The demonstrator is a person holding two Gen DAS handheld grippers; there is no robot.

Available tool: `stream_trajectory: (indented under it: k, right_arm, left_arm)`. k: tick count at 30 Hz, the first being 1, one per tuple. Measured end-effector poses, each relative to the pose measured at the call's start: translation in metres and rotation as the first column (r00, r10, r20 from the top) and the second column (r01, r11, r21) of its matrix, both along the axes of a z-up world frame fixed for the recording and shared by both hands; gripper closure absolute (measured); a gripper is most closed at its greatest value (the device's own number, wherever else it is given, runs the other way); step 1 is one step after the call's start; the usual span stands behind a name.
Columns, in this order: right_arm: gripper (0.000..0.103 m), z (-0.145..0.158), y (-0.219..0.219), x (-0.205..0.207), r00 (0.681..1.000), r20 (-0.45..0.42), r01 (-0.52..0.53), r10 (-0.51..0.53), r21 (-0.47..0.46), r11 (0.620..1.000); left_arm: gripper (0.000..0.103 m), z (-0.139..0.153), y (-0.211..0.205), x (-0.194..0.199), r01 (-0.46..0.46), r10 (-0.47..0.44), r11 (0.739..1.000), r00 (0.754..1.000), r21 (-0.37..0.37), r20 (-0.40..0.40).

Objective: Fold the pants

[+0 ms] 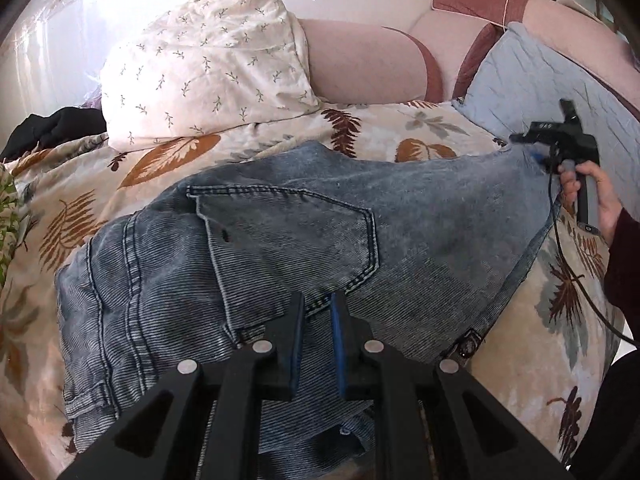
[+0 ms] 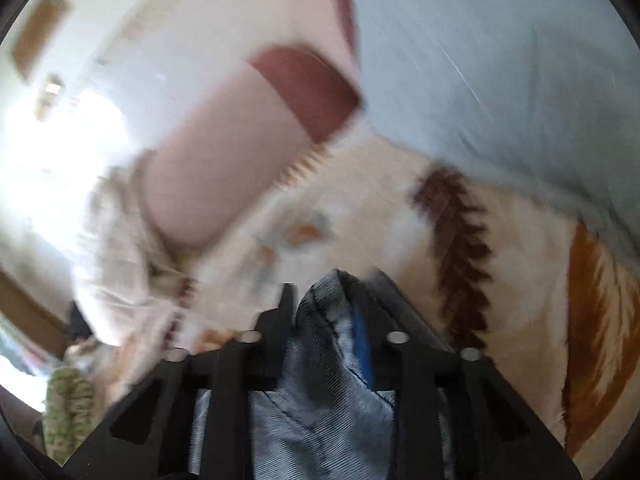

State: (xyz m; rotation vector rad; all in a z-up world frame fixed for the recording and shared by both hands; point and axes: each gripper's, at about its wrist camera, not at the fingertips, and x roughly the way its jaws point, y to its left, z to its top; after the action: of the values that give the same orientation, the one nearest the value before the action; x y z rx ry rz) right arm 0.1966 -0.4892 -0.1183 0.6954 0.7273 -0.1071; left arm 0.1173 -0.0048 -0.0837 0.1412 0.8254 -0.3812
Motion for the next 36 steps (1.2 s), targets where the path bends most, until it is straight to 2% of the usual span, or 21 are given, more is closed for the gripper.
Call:
stream_trajectory:
  k: [1,3,6,9,13,15,18,22,25,30,33,34,36]
  right_arm:
    - [0.053,-0.012,-0.004,0.002,0.998,-0.059,0.02,-0.018,0.03,0.999]
    - [0.053,-0.018,-0.009,0.0,0.995,-0.095,0.045,-0.039,0.059,0.997]
    - [0.053,0.008,-0.006,-0.014,0.999,-0.046,0.028,-0.027,0.01,1.0]
    - [0.052,0.036,0.007,-0.038,0.999,-0.03,-0.013,0.01,-0.093,0.996]
    - [0.054,0.04,0.038,-0.063,0.978,-0.074,-0.202,0.194,-0.128,0.971]
    - [0.057,0.036,0.056,-0.068,0.966,-0.104,-0.253,0.237,-0.181,0.95]
    - [0.061,0.012,0.082,-0.071,0.938,-0.193,-0.326,0.288,-0.204,0.923]
    - [0.064,-0.015,0.1,-0.082,0.906,-0.319,-0.373,0.278,-0.292,0.881]
    - [0.064,-0.012,0.104,-0.095,0.901,-0.334,-0.385,0.276,-0.325,0.864]
    - [0.063,-0.014,0.104,-0.1,0.903,-0.338,-0.378,0.266,-0.329,0.865]
    - [0.058,-0.008,0.11,-0.093,0.9,-0.369,-0.357,0.23,-0.325,0.875]
    - [0.058,-0.003,0.115,-0.09,0.9,-0.379,-0.35,0.215,-0.333,0.876]
    - [0.058,0.011,0.123,-0.09,0.912,-0.338,-0.345,0.232,-0.326,0.88]
  left_arm:
    - [0.088,0.0,0.0,0.0,0.001,-0.001,1.0,1.0,0.002,0.001]
    - [0.088,0.001,0.0,0.001,0.0,0.0,1.0,1.0,-0.006,0.0]
    - [0.082,-0.002,0.001,0.003,-0.001,0.0,1.0,1.0,-0.027,-0.028]
    - [0.076,-0.004,0.001,0.004,-0.008,0.006,0.999,0.999,-0.047,-0.047]
    - [0.074,-0.004,-0.002,0.002,-0.004,0.0,0.998,0.997,-0.057,-0.075]
    - [0.074,-0.005,-0.004,-0.002,0.001,-0.005,0.999,0.996,-0.049,-0.084]
    - [0.074,-0.004,-0.006,-0.011,0.021,-0.023,0.999,0.996,-0.027,-0.082]
    - [0.074,-0.007,-0.003,-0.02,0.042,-0.043,0.999,0.994,-0.004,-0.101]
    - [0.074,-0.009,-0.001,-0.027,0.074,-0.071,0.997,0.992,0.022,-0.103]
    - [0.074,-0.01,0.002,-0.033,0.102,-0.099,0.994,0.991,0.03,-0.093]
    - [0.074,-0.002,0.006,-0.032,0.091,-0.09,0.996,0.991,0.004,-0.095]
    - [0.074,0.002,0.008,-0.034,0.088,-0.088,0.996,0.993,-0.003,-0.082]
    - [0.074,0.018,0.012,-0.04,0.1,-0.101,0.995,0.995,-0.022,-0.022]
